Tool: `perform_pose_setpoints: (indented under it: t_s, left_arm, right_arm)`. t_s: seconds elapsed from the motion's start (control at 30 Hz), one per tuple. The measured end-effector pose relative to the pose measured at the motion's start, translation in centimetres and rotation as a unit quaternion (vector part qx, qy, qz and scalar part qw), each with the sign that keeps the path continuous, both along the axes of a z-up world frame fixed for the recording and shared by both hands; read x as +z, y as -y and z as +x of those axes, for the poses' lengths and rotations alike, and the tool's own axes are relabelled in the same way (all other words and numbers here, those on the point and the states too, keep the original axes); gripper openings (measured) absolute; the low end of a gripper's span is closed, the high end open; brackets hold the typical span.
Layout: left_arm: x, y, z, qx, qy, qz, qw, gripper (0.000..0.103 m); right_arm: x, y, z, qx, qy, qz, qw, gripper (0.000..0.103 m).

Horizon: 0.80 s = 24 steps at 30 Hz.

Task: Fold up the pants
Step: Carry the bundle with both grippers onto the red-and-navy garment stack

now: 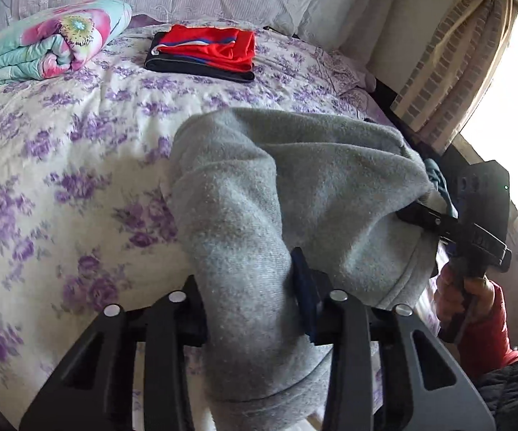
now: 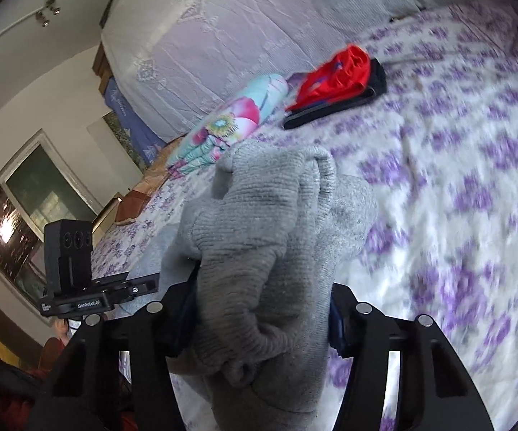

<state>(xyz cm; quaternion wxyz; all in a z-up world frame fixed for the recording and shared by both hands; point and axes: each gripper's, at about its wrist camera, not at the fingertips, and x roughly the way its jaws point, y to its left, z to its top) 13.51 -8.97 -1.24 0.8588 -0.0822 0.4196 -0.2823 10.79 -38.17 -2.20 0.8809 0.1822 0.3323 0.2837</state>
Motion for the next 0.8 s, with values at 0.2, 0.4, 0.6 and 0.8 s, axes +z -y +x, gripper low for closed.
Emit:
perform_pose_setpoints:
  t_s: [0.2, 0.4, 0.6, 0.8]
  left_arm:
    - [7.5, 0.7, 7.6, 0.018, 0.088, 0.029, 0.9955, 0.028]
    - [14.1, 3.0, 24.3, 0.062, 0.114, 0.065, 0.9894, 0.029]
    - [14.2, 5.1, 40.9, 0.124, 0.091, 0.073, 0.9854, 0.034]
    - [1.4, 6.3, 50.7, 0.185, -0.009, 0.136, 0.9733, 0.074]
  right_arm:
    - [5.8, 0.5, 8.1, 0.005, 0.048, -0.003, 0.999, 0.058]
    - [12.0, 1.4, 24.3, -0.027, 0.084, -0.008, 0.996, 0.058]
    - [12.9, 2.6, 41.7, -0.074, 0.050, -0.007, 0.996, 0.059]
    - [0.5, 4.0, 51.1, -0.124, -0.076, 0.002, 0.989, 0.093]
